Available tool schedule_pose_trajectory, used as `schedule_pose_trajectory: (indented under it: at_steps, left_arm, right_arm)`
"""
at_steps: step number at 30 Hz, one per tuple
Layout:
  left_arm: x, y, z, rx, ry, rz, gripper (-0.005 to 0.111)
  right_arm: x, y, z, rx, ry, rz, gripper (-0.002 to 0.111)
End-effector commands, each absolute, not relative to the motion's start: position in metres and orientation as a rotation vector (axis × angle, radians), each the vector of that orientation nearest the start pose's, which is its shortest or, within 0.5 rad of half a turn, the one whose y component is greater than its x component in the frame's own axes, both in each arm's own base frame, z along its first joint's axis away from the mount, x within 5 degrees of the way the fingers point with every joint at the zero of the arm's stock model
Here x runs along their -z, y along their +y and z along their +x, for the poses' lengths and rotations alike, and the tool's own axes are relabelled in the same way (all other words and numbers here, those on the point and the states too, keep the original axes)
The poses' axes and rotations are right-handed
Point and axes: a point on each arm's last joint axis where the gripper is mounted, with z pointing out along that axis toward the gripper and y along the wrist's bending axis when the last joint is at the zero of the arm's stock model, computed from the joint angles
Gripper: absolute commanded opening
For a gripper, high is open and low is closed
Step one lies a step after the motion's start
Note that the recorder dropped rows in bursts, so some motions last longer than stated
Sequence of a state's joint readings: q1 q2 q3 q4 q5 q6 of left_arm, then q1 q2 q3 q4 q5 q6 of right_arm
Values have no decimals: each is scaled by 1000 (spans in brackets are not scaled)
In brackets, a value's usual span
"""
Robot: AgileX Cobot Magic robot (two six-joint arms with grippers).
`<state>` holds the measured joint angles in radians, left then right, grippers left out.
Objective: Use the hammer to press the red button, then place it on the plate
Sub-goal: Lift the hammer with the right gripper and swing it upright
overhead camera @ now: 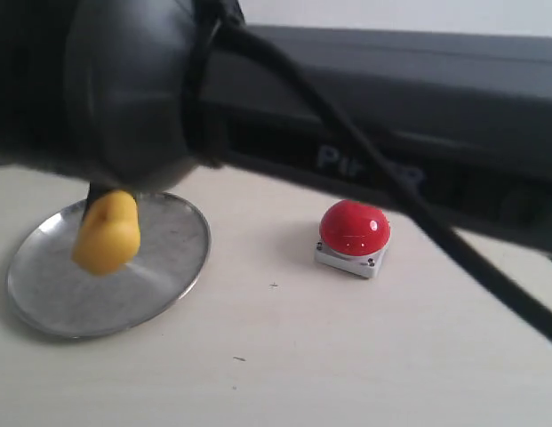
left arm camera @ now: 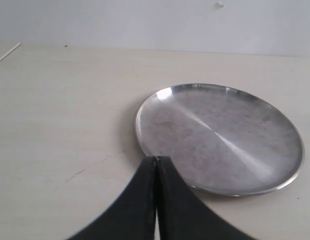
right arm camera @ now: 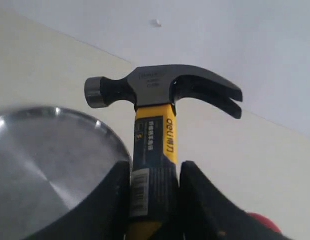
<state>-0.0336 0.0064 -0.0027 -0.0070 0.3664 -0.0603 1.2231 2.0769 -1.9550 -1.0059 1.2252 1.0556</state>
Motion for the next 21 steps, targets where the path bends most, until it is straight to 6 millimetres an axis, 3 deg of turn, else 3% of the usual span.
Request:
schedule_pose_trajectory:
  at_steps: [1, 6, 11, 14, 21]
  left_arm:
    - [-181, -2, 53, 81, 1841, -38, 0]
    - [-181, -2, 53, 81, 1841, -38, 0]
    - [-181, -2, 53, 81, 1841, -38, 0]
    - [-181, -2, 53, 81, 1841, -38, 0]
    - [-181, -2, 53, 81, 1841, -38, 0]
  right_arm:
    - [-316, 375, 200, 161, 2014, -427, 0]
    - [-288, 324, 182, 9, 1985, -371, 0]
    - [-281, 270, 160, -248, 1844, -311, 0]
    - [-276, 247, 152, -296, 1781, -314, 0]
    - [-278, 232, 149, -271, 1763, -293, 0]
